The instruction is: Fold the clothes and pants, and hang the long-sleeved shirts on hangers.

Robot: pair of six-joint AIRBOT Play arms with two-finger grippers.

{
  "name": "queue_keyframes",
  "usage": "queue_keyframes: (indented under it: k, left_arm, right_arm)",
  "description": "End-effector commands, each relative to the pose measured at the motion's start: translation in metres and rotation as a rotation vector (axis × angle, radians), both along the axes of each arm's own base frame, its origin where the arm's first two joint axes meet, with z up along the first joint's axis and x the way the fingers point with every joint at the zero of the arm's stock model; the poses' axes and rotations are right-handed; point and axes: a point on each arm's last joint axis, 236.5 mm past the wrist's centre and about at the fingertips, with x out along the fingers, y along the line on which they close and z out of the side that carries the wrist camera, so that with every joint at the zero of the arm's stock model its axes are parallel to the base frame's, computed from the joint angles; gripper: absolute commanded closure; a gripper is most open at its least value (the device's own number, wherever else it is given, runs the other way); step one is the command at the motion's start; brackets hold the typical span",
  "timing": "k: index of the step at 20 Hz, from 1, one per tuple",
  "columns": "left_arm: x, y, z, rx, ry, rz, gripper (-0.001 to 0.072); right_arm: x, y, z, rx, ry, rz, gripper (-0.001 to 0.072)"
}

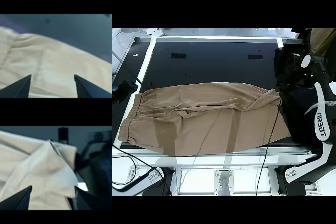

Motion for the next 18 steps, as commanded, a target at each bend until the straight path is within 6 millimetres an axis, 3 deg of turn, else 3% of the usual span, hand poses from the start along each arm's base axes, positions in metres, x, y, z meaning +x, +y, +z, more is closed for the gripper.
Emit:
queue_keyframes:
  k: [1,3,8,12,13,14,18]
  left_arm:
    - [-0.006,0.038,-0.053,-0.056,0.104,0.094,0.0099]
    - [0.000,0.048,-0.066,-0.071,0.126,0.104,0.0099]
    - [0.016,0.059,-0.073,-0.077,0.129,0.103,0.0099]
    - [0.014,0.056,-0.076,-0.087,0.144,0.095,0.0099]
    - [0.014,0.055,-0.076,-0.089,0.146,0.093,0.0099]
    - [0.013,0.054,-0.077,-0.094,0.151,0.089,0.0099]
    - [0.008,0.047,-0.081,-0.112,0.178,0.068,0.0099]
  right_arm:
    - [0.028,0.016,-0.031,0.107,-0.033,-0.029,0.0113]
    - [0.035,0.018,-0.045,0.119,-0.019,-0.031,0.0113]
    - [0.038,0.027,-0.064,0.165,0.013,-0.032,0.0154]
    - [0.034,0.034,-0.067,0.181,0.035,-0.024,0.0167]
    - [0.029,0.036,-0.068,0.186,0.058,-0.018,0.0254]
    - [0.023,0.037,-0.070,0.186,0.084,-0.011,0.0272]
    - [0.030,0.028,-0.067,0.149,0.052,0.012,0.0271]
